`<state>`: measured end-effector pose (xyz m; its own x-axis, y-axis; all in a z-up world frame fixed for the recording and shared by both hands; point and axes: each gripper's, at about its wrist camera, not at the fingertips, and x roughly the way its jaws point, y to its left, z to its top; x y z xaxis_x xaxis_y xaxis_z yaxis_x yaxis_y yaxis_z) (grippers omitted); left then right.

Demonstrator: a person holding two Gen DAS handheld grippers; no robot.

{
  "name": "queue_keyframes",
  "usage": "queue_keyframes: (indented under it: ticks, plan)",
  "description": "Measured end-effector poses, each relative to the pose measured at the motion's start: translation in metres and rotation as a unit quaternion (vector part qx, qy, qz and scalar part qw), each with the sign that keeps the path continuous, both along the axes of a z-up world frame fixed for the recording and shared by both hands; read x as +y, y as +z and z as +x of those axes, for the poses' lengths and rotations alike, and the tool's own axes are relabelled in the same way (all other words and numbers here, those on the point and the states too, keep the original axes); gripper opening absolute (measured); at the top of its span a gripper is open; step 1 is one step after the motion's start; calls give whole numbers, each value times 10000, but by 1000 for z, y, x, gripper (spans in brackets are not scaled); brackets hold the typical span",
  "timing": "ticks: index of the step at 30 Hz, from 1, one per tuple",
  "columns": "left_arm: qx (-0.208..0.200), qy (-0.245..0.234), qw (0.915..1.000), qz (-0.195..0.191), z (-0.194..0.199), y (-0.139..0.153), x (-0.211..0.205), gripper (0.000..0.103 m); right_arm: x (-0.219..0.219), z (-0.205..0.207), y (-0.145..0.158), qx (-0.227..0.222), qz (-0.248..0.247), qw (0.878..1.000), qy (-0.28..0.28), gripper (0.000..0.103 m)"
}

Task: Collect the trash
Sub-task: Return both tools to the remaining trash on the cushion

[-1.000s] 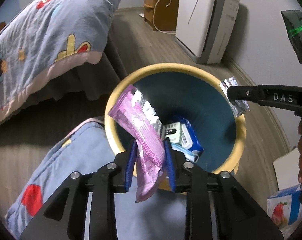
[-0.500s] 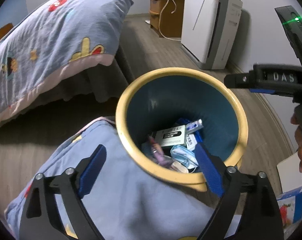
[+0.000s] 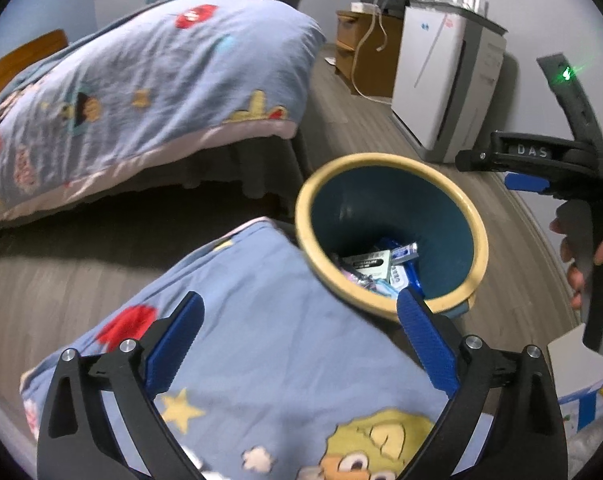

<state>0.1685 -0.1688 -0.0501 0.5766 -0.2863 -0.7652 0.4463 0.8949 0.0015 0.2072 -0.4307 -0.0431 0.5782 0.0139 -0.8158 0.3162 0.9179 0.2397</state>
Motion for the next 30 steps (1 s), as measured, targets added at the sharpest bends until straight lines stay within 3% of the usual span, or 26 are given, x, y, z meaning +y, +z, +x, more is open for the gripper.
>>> queue_keyframes:
  ticks: [9, 17, 23, 30]
  plan:
    - [-208, 449, 9986, 169, -56, 38, 76, 97, 47, -23, 26, -146, -93, 9987, 474, 97]
    - [-129, 1133, 9934, -80, -107, 51, 157, 97, 111, -54, 37, -148, 197, 9956, 904, 97]
    - [-41, 1536, 9881, -61, -125, 39, 196, 97, 159, -80, 23, 133, 16, 9915, 1293, 97]
    - [-76, 1672, 9859, -36, -139, 36, 226, 97, 217, -128, -4, 495, -2, 9823, 1807, 97]
